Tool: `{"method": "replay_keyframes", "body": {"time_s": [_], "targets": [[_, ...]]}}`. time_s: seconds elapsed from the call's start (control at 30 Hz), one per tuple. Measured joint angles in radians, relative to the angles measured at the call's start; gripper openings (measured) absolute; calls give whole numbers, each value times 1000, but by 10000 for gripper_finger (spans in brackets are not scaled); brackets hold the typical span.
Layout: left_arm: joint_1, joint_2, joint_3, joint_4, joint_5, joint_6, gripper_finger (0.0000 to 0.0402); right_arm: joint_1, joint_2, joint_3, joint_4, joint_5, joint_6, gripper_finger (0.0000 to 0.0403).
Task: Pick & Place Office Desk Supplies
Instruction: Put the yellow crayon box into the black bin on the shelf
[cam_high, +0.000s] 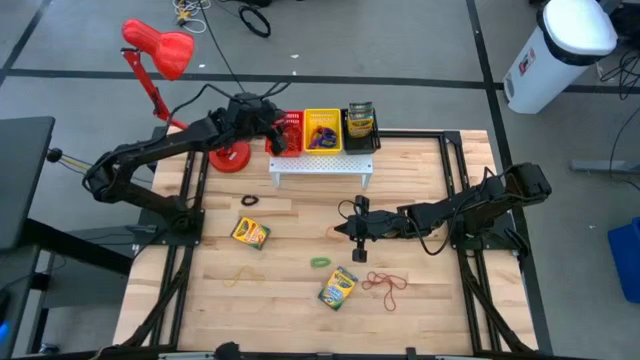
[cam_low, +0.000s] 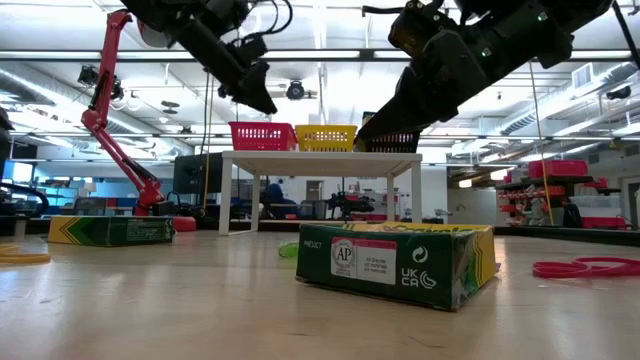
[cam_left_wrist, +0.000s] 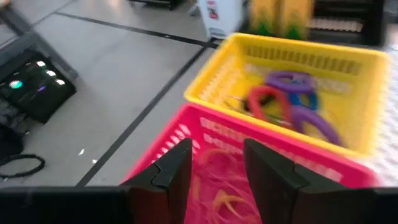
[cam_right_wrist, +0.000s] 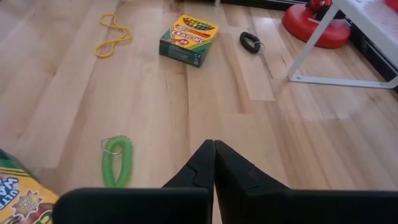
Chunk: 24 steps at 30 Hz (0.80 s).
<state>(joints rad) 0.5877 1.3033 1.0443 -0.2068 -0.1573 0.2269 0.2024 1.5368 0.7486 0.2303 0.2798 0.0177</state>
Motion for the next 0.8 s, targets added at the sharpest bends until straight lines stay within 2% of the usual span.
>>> {"method": "replay_keyframes", "body": {"time_s": [0.27, 0.6, 0.67, 0.8], "targets": [[-43, -62, 0, -114, -2, -16, 129, 0, 0, 0, 4, 8, 0, 16], [-116, -135, 0, -166, -43, 22, 197, 0, 0, 0, 4, 9, 0, 9], [-148, -154, -1, -182, 18, 66, 196, 0, 0, 0, 3, 24, 0, 13], [-220, -202, -97, -74, 288, 129, 158, 0, 0, -29, 19, 35, 0, 13]]}}
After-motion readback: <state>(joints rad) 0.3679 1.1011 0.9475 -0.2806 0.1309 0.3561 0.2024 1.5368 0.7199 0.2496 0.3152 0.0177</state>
